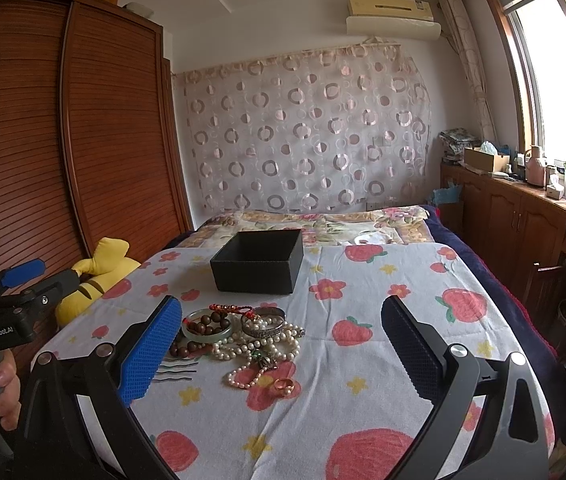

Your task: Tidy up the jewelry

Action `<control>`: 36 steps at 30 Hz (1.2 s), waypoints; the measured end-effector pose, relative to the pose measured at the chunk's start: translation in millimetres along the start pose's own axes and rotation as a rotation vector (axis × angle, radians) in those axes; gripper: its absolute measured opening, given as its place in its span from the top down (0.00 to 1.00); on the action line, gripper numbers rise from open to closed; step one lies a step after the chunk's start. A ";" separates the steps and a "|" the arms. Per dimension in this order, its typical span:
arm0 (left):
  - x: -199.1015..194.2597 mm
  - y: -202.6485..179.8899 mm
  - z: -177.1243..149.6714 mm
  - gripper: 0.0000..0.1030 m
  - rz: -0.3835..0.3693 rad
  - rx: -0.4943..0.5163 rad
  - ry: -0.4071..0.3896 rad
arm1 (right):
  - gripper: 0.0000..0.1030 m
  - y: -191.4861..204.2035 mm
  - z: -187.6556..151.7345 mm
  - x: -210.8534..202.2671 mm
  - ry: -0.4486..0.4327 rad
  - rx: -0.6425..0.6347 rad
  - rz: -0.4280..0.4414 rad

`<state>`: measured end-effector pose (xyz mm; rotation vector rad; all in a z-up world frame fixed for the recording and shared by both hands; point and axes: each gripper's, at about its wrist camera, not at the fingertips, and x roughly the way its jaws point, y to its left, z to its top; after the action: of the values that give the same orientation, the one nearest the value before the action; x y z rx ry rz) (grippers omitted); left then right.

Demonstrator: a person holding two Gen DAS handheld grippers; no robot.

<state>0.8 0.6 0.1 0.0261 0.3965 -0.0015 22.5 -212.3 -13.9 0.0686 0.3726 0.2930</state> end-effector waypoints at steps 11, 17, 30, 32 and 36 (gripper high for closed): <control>-4.8 3.4 7.0 0.07 0.001 -0.002 -0.005 | 0.02 0.5 0.6 -1.0 -0.001 0.001 0.001; -8.7 6.1 10.8 0.07 0.004 -0.003 -0.008 | 0.02 1.0 1.9 -3.1 -0.002 0.001 0.002; -11.1 7.7 13.3 0.07 0.004 -0.004 -0.009 | 0.02 1.8 -0.6 -1.4 -0.006 0.001 0.004; -11.2 7.3 12.8 0.07 0.003 -0.005 -0.011 | 0.02 1.7 -0.6 -1.5 -0.006 0.001 0.003; -11.0 6.6 11.9 0.07 0.004 -0.004 -0.011 | 0.02 1.7 -0.8 -1.6 -0.006 0.002 0.004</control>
<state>-4.8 6.9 15.5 0.0226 0.3858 0.0027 20.3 -211.2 -13.9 0.0721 0.3664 0.2963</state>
